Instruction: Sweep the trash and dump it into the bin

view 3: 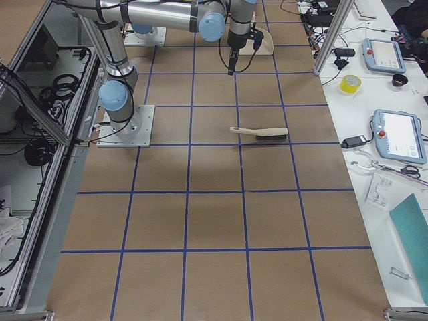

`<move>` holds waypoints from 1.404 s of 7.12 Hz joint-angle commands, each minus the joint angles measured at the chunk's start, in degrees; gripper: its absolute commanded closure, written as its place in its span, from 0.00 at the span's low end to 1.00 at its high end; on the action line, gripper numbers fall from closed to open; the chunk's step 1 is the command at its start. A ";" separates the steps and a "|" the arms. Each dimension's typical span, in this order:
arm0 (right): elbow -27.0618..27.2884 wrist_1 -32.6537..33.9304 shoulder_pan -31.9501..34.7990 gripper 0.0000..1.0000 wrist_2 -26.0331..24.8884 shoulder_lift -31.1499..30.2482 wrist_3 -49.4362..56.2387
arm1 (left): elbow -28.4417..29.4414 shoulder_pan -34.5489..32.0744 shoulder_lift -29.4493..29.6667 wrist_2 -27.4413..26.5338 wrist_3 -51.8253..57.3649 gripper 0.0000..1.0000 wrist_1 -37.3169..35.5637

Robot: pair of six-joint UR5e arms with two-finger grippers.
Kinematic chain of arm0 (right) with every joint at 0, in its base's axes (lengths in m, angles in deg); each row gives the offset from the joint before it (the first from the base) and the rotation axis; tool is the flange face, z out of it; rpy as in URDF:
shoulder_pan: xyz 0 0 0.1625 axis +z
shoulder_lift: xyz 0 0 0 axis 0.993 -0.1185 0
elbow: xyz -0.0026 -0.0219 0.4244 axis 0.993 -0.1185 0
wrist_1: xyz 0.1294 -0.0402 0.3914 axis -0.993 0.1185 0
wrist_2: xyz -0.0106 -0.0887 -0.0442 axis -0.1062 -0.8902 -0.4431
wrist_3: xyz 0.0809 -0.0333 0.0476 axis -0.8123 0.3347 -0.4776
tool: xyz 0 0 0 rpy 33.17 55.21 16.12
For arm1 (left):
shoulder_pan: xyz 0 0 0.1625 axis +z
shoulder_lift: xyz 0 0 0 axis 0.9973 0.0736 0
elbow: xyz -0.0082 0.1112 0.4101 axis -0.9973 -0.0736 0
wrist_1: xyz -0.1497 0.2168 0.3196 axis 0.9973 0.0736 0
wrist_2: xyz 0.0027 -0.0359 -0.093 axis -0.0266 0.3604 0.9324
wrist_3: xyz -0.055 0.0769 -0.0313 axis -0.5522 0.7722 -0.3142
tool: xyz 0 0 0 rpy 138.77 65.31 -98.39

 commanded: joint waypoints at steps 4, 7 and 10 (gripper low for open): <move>0.00 1.26 0.07 0.00 0.23 0.58 -0.03 | 0.49 -3.67 -6.16 -0.25 -22.06 0.00 14.54; 0.09 1.27 0.08 0.00 0.05 0.67 -0.03 | 2.53 -6.03 -7.31 -0.60 -28.10 0.00 19.76; 0.00 2.49 -0.01 0.00 0.23 0.76 0.32 | 2.61 -8.86 -6.52 -3.07 -28.57 0.00 19.15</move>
